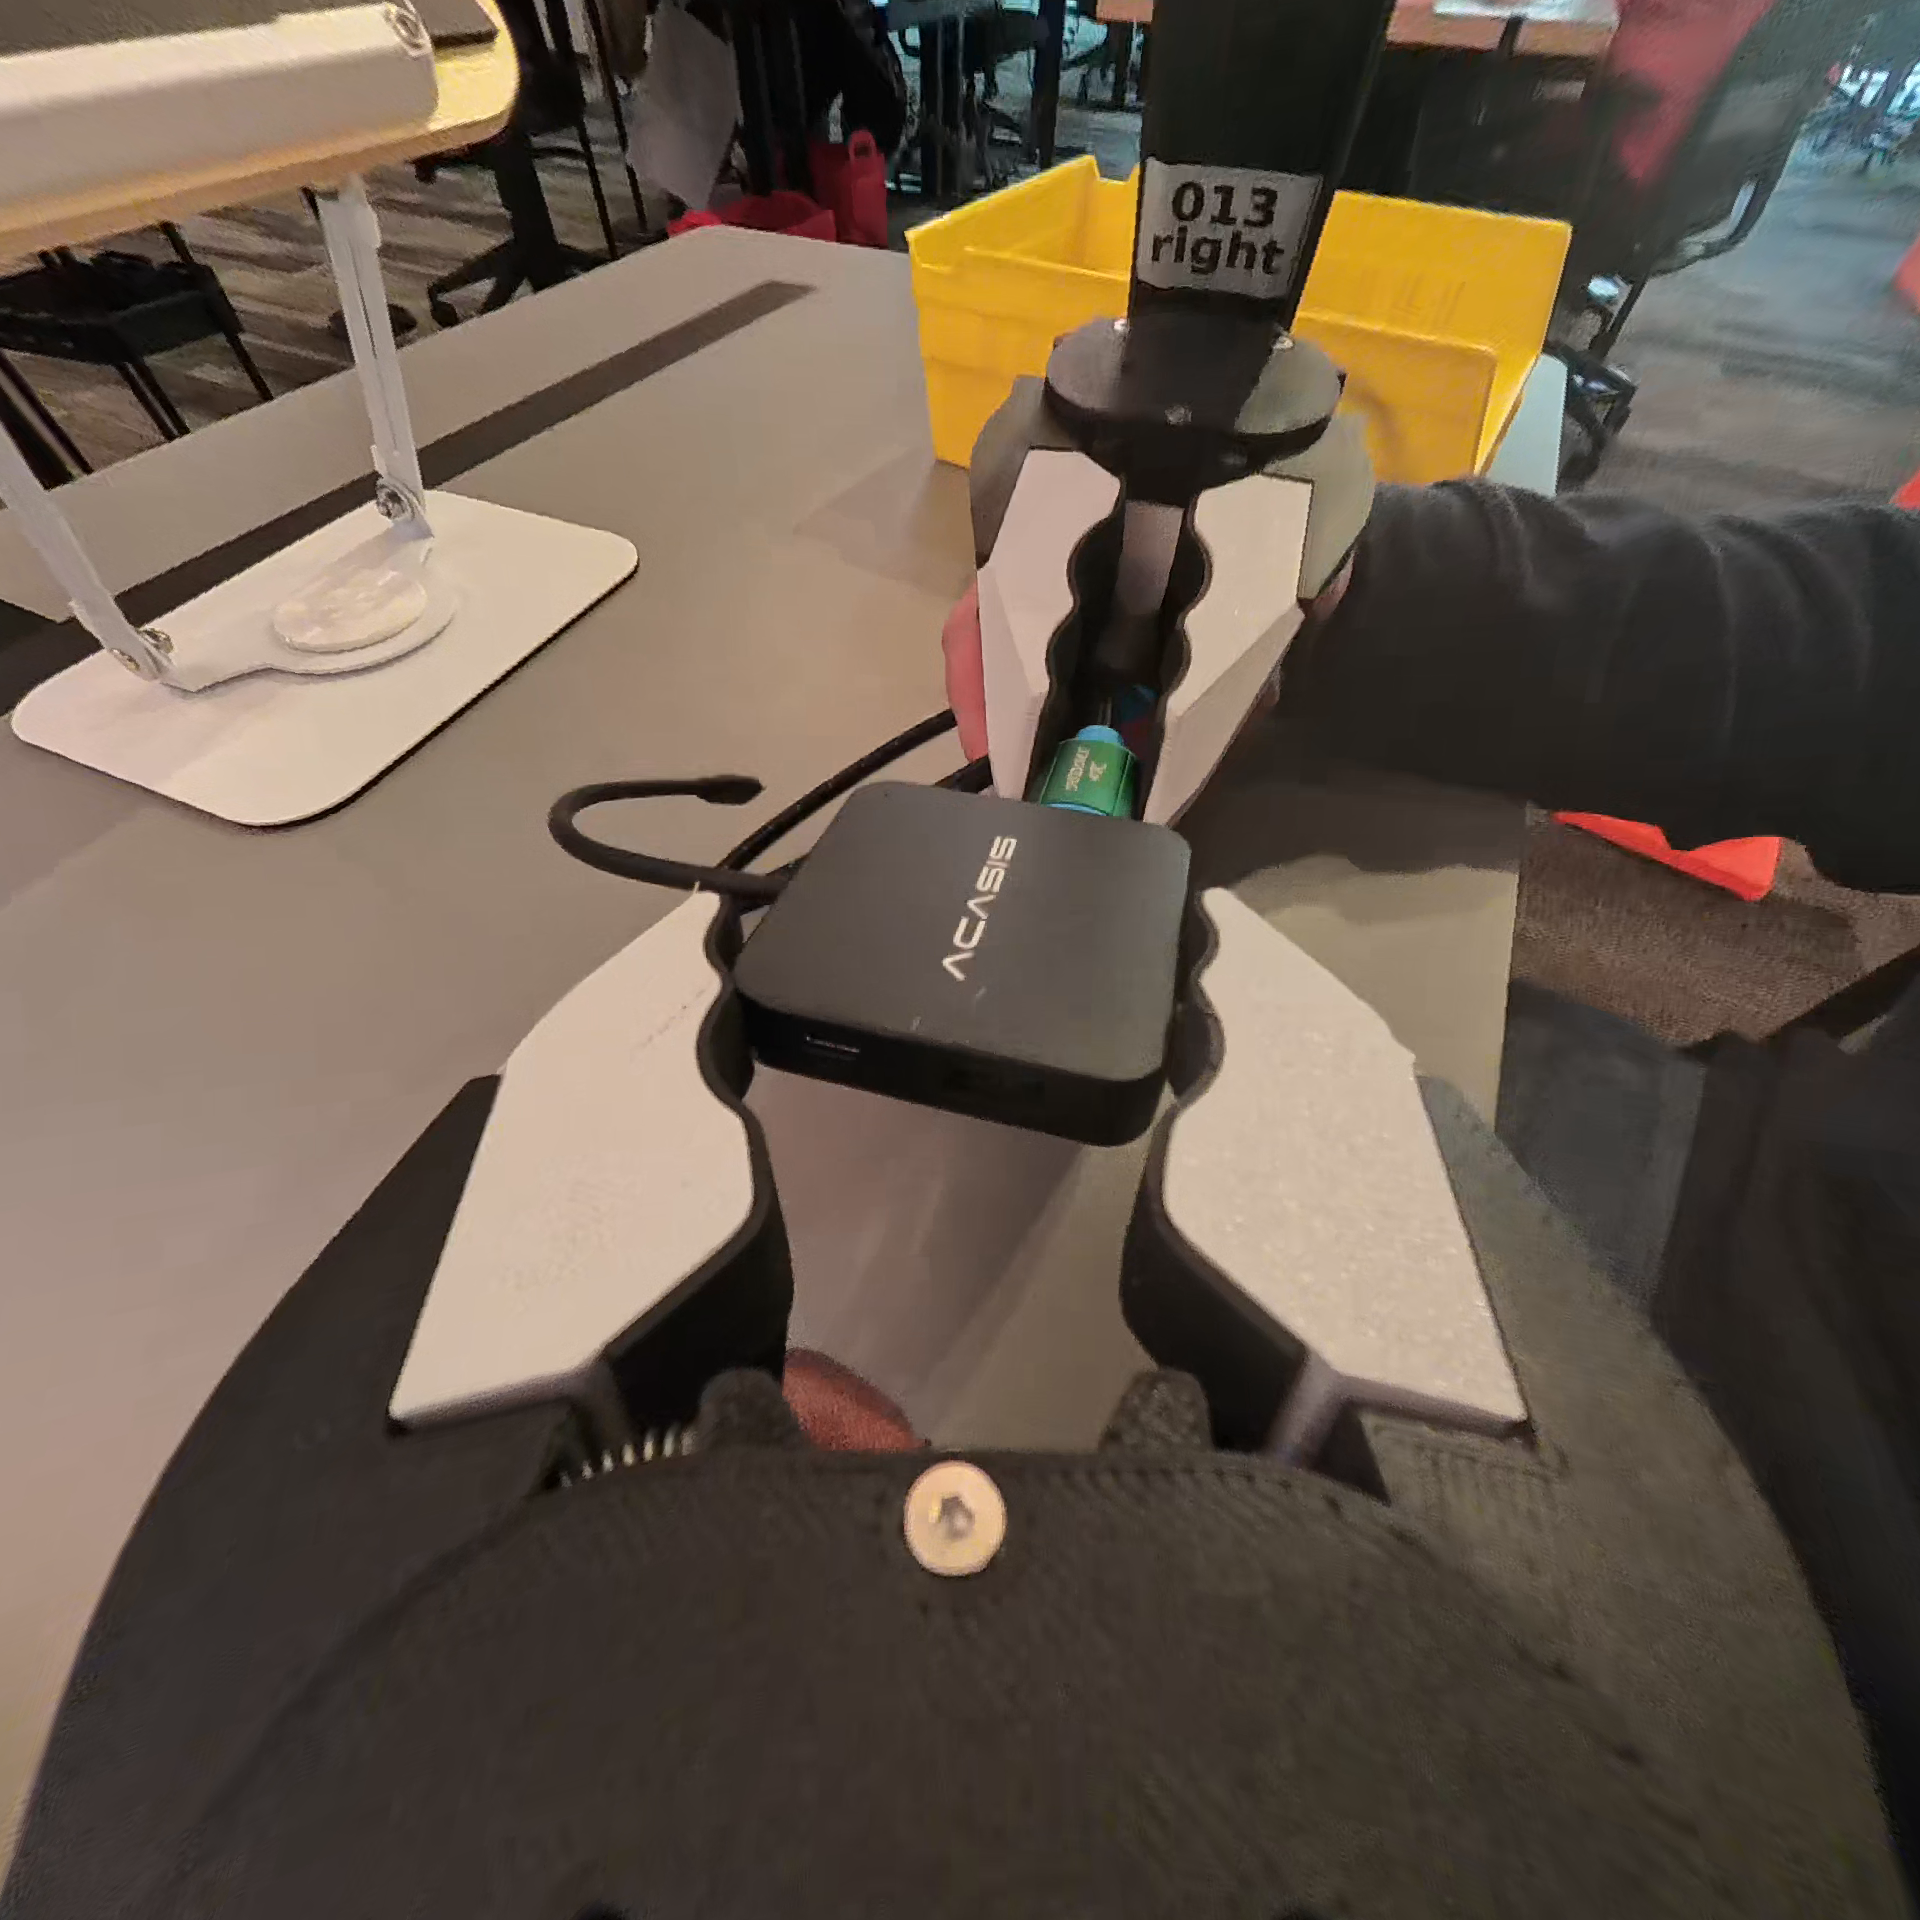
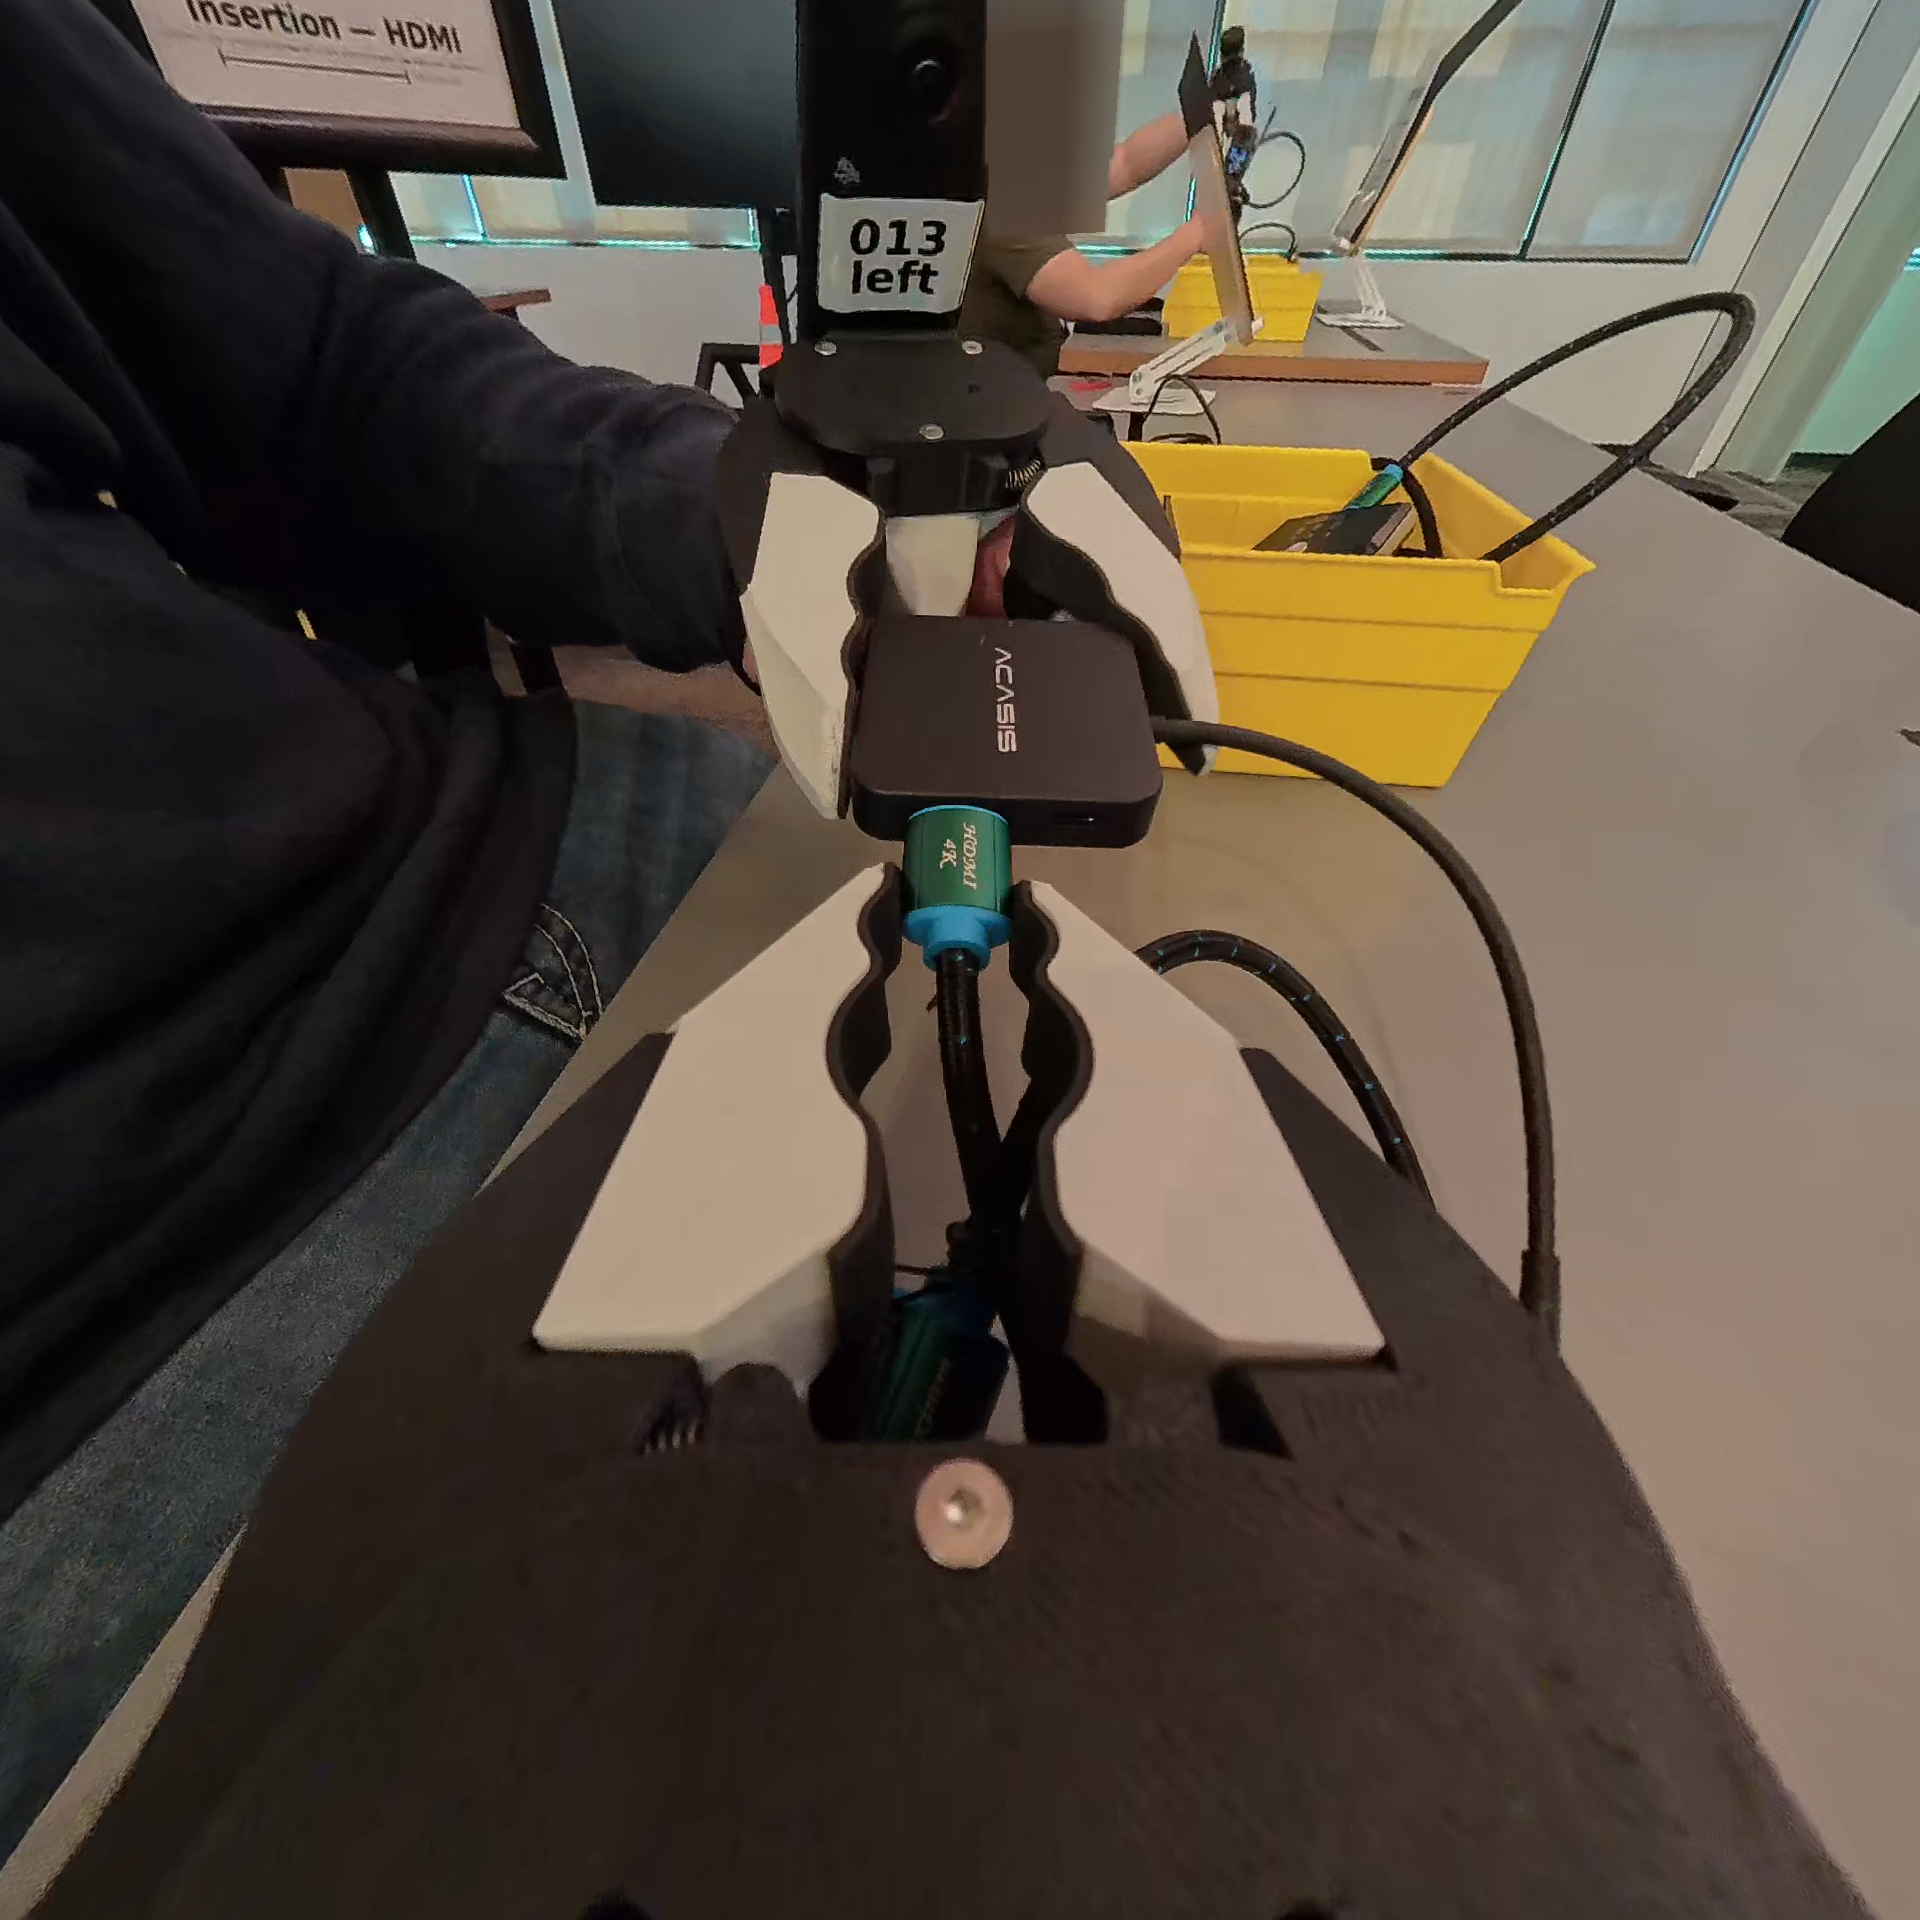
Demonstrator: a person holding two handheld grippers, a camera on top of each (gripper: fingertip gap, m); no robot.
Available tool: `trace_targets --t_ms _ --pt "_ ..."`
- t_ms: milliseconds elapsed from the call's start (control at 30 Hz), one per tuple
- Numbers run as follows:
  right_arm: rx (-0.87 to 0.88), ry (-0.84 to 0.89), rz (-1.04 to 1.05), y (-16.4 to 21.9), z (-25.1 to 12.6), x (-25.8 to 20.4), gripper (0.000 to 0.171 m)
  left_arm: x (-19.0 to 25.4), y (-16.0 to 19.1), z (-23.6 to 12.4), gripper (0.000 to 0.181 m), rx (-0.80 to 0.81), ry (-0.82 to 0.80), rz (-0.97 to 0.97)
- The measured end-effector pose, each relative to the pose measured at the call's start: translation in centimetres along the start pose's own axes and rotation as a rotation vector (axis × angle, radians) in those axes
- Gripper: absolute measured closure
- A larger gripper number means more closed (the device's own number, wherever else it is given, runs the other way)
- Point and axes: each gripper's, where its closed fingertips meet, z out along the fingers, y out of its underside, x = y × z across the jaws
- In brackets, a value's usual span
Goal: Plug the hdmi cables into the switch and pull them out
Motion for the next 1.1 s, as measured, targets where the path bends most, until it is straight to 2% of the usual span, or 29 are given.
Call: trace_targets --t_ms 333,533,767,900,967,1033,1100 --pt "0.082 0.009 0.028 -1.2 -0.3 0.3 0.153 -0.2 -1.0 -0.2 0.104 0.086 -0.015 -0.034" --pt "0.062 0.009 -0.003 -0.9 -0.3 0.2 0.153 -0.1 -0.7 -0.1 0.104 0.111 -0.002 -0.059" --pt "0.072 -0.025 0.010 -0.7 -0.5 -0.1 0.153 0.2 -0.6 0.1 0.104 0.126 0.019 -0.074" --pt "0.109 -0.079 0.026 -0.5 -1.0 -0.4 0.153 0.7 -0.8 0.2 0.104 0.093 0.002 -0.018" --pt "0.162 -0.036 0.066 -0.9 -2.7 0.9 0.153 0.1 -1.9 -0.7 0.104 0.125 -0.030 -0.009" --pt "0.246 0.038 0.069 -2.0 -5.3 2.5 0.153 -2.4 -3.2 -3.1 0.104 0.167 -0.103 -0.028" --pt "0.210 0.063 0.063 -1.4 -5.1 2.8 0.153 -2.9 -4.3 -4.0 0.104 0.169 -0.132 0.017"
